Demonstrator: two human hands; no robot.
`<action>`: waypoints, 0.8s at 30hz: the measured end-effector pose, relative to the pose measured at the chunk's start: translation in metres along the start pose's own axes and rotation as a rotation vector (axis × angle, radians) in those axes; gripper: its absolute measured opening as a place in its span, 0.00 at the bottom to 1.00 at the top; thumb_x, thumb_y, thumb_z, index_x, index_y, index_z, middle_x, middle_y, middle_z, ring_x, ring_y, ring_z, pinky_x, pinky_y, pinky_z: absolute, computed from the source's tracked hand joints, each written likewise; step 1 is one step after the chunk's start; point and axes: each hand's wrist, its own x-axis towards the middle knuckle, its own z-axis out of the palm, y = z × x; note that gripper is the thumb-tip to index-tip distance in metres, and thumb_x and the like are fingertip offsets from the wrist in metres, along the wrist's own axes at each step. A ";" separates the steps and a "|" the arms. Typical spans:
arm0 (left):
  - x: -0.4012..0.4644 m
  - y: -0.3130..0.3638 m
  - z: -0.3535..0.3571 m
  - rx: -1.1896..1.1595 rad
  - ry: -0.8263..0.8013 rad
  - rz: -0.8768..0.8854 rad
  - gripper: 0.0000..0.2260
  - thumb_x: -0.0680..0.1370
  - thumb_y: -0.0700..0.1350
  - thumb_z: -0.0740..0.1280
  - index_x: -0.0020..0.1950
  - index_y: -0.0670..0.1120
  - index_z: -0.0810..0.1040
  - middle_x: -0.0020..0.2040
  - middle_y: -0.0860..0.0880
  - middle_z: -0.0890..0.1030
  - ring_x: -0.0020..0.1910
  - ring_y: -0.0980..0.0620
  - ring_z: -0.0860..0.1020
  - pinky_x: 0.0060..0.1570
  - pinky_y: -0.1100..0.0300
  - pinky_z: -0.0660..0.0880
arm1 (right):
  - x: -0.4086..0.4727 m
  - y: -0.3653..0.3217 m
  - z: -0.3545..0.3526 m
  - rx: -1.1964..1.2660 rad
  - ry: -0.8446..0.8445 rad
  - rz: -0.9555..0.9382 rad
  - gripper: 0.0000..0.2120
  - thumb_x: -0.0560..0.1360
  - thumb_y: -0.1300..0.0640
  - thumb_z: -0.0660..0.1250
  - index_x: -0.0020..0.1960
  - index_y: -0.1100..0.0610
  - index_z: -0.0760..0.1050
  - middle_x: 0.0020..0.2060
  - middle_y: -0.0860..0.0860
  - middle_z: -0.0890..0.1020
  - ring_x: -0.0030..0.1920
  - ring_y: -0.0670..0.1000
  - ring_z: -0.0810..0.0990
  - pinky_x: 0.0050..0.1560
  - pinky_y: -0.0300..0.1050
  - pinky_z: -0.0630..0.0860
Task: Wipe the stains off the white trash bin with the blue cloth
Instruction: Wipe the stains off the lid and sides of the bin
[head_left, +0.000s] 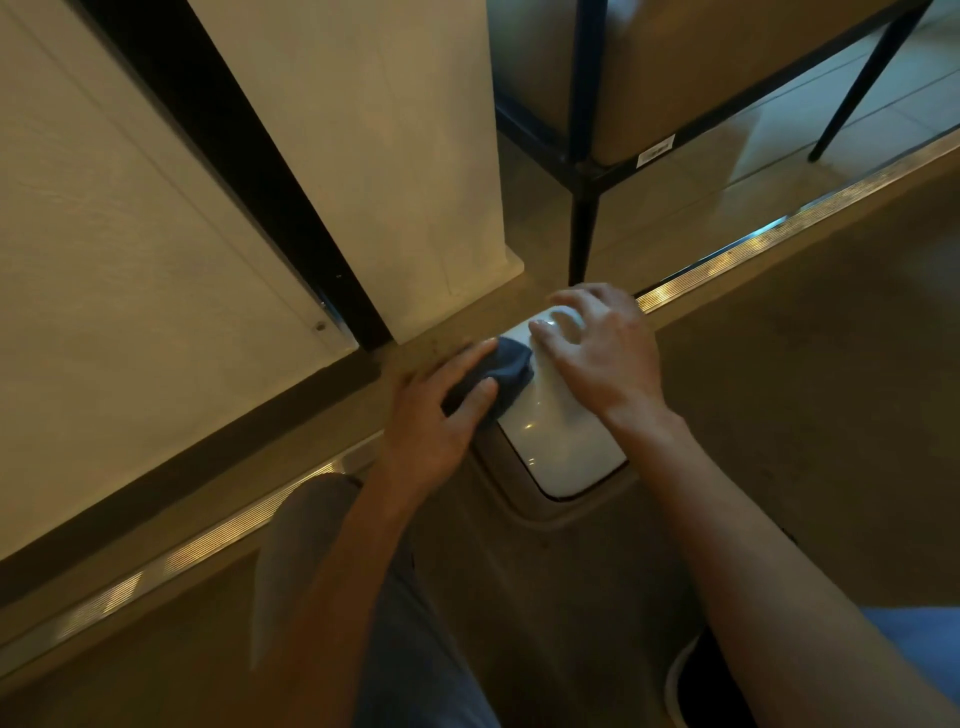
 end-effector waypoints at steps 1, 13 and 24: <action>0.000 -0.002 0.004 0.015 0.000 -0.009 0.20 0.84 0.53 0.62 0.76 0.61 0.69 0.74 0.55 0.69 0.71 0.57 0.67 0.65 0.57 0.74 | -0.001 0.007 -0.002 0.053 -0.008 0.040 0.20 0.80 0.41 0.65 0.67 0.51 0.77 0.64 0.47 0.76 0.67 0.48 0.73 0.67 0.53 0.73; 0.102 0.043 0.037 0.190 -0.185 -0.141 0.20 0.87 0.56 0.54 0.77 0.54 0.70 0.68 0.50 0.75 0.56 0.57 0.75 0.49 0.60 0.71 | -0.013 0.018 0.015 0.127 0.126 0.040 0.18 0.86 0.48 0.54 0.70 0.51 0.75 0.67 0.46 0.77 0.62 0.47 0.79 0.55 0.38 0.71; 0.063 0.005 0.027 0.208 0.049 -0.071 0.17 0.84 0.60 0.52 0.68 0.62 0.75 0.58 0.56 0.80 0.51 0.58 0.76 0.46 0.58 0.69 | -0.011 0.022 0.021 0.091 0.154 0.025 0.17 0.86 0.47 0.53 0.68 0.48 0.76 0.66 0.42 0.77 0.62 0.44 0.78 0.55 0.38 0.69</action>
